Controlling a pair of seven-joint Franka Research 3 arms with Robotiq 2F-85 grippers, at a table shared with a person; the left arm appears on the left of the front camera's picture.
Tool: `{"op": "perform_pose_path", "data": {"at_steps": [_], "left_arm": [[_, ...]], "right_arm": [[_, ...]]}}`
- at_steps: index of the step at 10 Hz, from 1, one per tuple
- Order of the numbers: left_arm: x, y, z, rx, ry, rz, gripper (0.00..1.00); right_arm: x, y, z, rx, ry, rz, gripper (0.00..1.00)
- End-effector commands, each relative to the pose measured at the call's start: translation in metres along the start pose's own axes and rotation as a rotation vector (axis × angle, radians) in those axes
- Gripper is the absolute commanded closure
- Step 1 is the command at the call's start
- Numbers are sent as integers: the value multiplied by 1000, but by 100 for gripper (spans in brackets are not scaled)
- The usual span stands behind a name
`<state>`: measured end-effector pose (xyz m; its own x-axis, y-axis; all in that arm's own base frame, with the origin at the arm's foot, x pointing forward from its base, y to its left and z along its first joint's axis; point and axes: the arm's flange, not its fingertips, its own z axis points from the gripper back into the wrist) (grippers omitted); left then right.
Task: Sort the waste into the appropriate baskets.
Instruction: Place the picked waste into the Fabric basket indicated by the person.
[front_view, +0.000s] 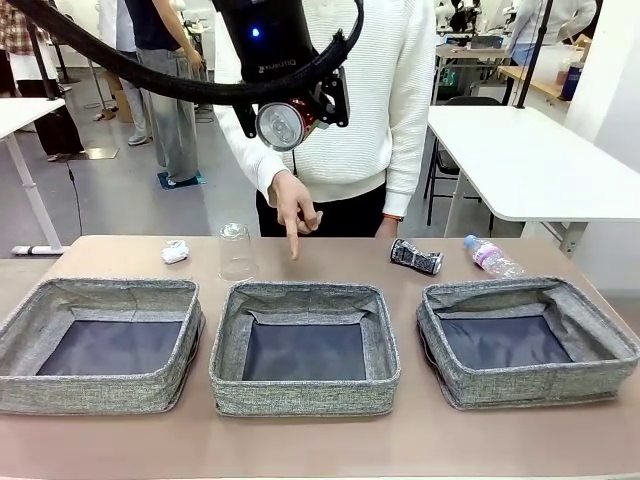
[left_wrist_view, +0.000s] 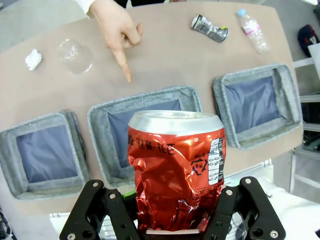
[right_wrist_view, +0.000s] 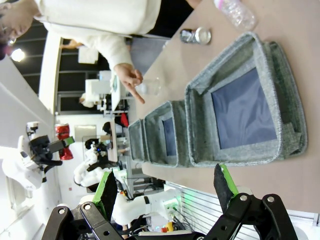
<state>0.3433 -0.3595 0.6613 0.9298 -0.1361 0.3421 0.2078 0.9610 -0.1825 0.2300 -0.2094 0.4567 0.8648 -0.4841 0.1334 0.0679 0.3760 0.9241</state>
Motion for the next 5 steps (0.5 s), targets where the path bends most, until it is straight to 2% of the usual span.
{"op": "perform_pose_path", "data": {"at_steps": [1,3,4,5], "left_arm": [[-32,16,-85,-7,-21,107,100],[-78,15,-192,115,-30,307,100],[-95,9,-221,188,-62,349,100],[-104,2,-232,226,-76,340,100]], "right_arm": [[3,1,0,20,-10,25,0],[3,1,0,20,-10,25,0],[3,1,0,20,-10,25,0],[3,1,0,20,-10,25,0]]}}
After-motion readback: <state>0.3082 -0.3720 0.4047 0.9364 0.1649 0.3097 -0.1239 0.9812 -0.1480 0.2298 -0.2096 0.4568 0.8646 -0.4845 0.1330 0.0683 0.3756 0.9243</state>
